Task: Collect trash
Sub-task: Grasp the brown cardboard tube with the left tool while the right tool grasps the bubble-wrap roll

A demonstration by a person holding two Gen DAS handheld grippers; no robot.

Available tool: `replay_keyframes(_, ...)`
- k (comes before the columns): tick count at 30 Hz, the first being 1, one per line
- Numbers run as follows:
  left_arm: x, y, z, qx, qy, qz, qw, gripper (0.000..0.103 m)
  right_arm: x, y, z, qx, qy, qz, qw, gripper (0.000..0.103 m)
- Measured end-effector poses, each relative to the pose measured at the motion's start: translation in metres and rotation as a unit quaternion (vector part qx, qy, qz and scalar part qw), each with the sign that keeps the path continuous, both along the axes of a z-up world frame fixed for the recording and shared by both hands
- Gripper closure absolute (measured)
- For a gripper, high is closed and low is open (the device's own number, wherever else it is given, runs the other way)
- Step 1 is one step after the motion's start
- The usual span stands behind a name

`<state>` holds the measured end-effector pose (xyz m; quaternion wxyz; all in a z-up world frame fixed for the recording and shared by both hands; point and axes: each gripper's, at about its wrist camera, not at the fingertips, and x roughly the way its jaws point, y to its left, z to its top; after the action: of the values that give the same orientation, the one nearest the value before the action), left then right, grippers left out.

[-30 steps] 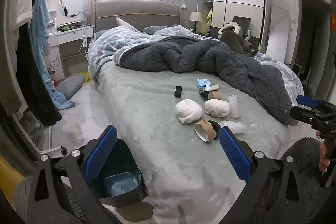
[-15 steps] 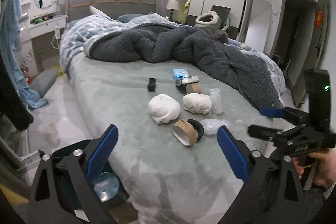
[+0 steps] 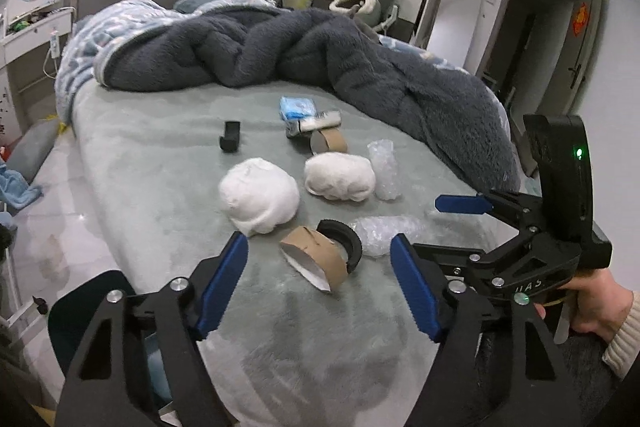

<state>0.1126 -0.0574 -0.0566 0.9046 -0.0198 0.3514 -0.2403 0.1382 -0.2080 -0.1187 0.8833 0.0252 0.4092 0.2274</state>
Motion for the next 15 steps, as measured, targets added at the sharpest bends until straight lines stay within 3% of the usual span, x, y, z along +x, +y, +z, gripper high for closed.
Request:
replay_keyframes(6,0.020,-0.006,-0.022,-0.010,0.045,-0.005,0.9989,0.044,0.012,0.000,-0.012,0.002,0.018,0.014,1.000,0.011)
replay_keyframes(15,0.043,-0.007,-0.042,-0.016,0.080,-0.002,0.9967,0.047,0.027,-0.009,-0.024,0.029,0.039,0.027,0.998,0.026)
